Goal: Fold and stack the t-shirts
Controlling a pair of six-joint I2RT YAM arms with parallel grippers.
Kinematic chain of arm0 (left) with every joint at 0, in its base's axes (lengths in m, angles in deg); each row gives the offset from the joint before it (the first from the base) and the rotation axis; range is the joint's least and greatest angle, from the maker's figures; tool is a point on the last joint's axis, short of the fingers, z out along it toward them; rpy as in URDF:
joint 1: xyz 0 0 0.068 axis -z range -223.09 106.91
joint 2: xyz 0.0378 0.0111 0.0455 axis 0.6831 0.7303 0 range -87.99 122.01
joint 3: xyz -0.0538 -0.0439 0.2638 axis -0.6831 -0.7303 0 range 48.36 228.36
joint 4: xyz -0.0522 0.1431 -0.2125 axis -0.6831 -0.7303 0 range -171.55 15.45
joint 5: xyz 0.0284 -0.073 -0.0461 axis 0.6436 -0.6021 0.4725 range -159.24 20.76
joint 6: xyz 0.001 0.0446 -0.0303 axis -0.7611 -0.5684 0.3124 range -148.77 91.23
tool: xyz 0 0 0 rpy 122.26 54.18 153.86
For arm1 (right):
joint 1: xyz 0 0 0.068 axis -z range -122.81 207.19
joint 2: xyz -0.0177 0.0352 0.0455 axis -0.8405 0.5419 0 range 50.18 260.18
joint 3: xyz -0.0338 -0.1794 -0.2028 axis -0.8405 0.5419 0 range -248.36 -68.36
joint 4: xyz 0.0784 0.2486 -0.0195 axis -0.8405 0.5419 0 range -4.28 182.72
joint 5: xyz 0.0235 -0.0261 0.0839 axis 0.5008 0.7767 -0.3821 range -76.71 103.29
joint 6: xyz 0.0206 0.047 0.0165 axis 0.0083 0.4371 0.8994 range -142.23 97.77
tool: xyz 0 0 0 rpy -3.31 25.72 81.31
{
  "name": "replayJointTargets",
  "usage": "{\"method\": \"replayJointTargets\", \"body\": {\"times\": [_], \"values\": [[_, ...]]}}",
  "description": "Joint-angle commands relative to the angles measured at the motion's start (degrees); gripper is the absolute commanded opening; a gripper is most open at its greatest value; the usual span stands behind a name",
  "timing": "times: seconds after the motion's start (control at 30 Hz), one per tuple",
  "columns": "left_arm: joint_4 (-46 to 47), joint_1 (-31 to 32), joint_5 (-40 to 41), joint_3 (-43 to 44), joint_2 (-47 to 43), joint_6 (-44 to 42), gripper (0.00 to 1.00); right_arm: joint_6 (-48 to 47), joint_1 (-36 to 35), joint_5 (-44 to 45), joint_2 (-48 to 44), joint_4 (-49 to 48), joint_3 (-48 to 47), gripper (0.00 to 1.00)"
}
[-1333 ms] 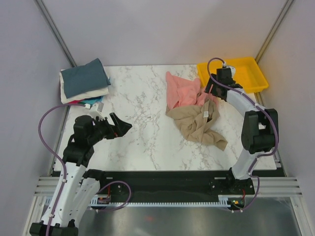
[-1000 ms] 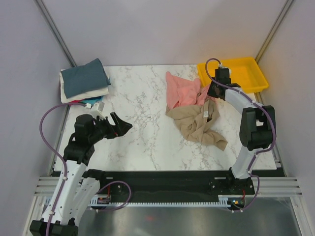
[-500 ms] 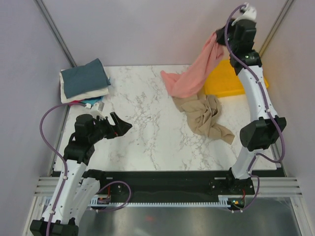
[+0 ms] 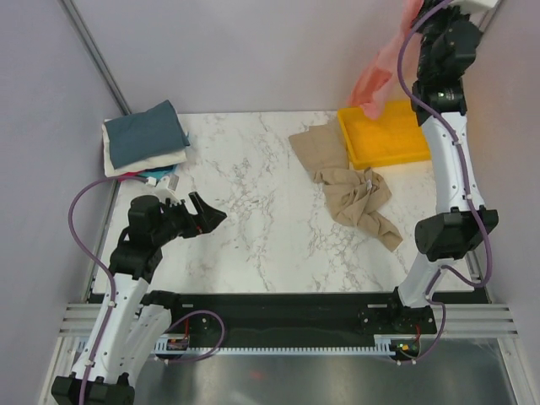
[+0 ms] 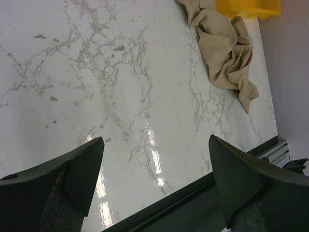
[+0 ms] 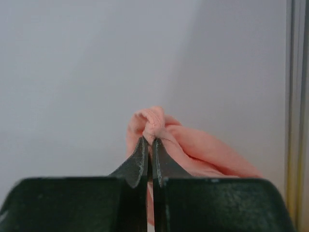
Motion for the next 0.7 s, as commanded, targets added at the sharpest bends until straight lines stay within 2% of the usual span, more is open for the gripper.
{"method": "replayJointTargets", "body": {"times": [0.0, 0.03, 0.07, 0.1, 0.13, 0.17, 0.2, 0.27, 0.3, 0.33, 0.37, 0.47, 0.67], "values": [[1.71, -0.26, -2.07, 1.72, -0.12, 0.25, 0.96, -3.49, 1.37, 3.05, 2.91, 0.95, 10.81, 0.00], [1.63, -0.26, -2.07, 1.72, -0.12, 0.34, 0.96, -2.45, 1.90, 3.66, 3.44, 0.78, 13.18, 0.00], [1.71, -0.26, -2.07, 1.64, -0.21, 0.25, 0.96, -1.39, 2.60, 3.23, 4.22, 1.56, 16.25, 0.05], [1.71, -0.17, -1.98, 1.72, -0.30, 0.34, 0.96, -0.16, 4.79, 2.53, 8.50, 4.26, 15.24, 0.14], [1.63, -0.17, -2.07, 1.72, -0.56, 0.17, 0.96, 3.33, 6.03, 1.30, 12.11, 8.82, 12.09, 0.32], [1.63, -0.17, -1.98, 1.64, -0.56, 0.25, 0.96, 4.67, 7.34, -6.63, 22.32, 23.48, -0.82, 0.79], [1.71, -0.17, -2.07, 1.64, -0.65, 0.25, 0.96, 5.90, 9.36, -9.14, 27.73, 31.20, -9.04, 0.90], [1.63, -0.08, -2.24, 1.72, -0.82, 0.25, 0.96, 7.06, 9.90, -9.96, 35.23, 43.34, -21.89, 0.95], [1.71, -0.08, -2.16, 1.64, -0.65, 0.08, 0.96, 7.06, 9.64, -9.52, 34.13, 42.71, -20.12, 0.95], [1.63, -0.08, -2.07, 1.64, -0.82, 0.17, 0.96, 7.23, 9.38, -9.43, 31.33, 40.00, -15.49, 0.96], [1.63, -0.08, -1.98, 1.55, -0.83, 0.25, 0.96, 7.84, 9.12, -9.60, 23.21, 30.32, -2.31, 0.97], [1.63, -0.08, -1.89, 1.64, -0.48, 0.25, 0.96, 8.64, 7.71, -10.04, 10.17, 18.13, 14.12, 0.98], [1.80, -0.08, -2.16, 1.64, -0.12, 0.43, 0.96, 8.90, -0.10, -12.77, 1.08, 21.61, 23.72, 0.98]]}}
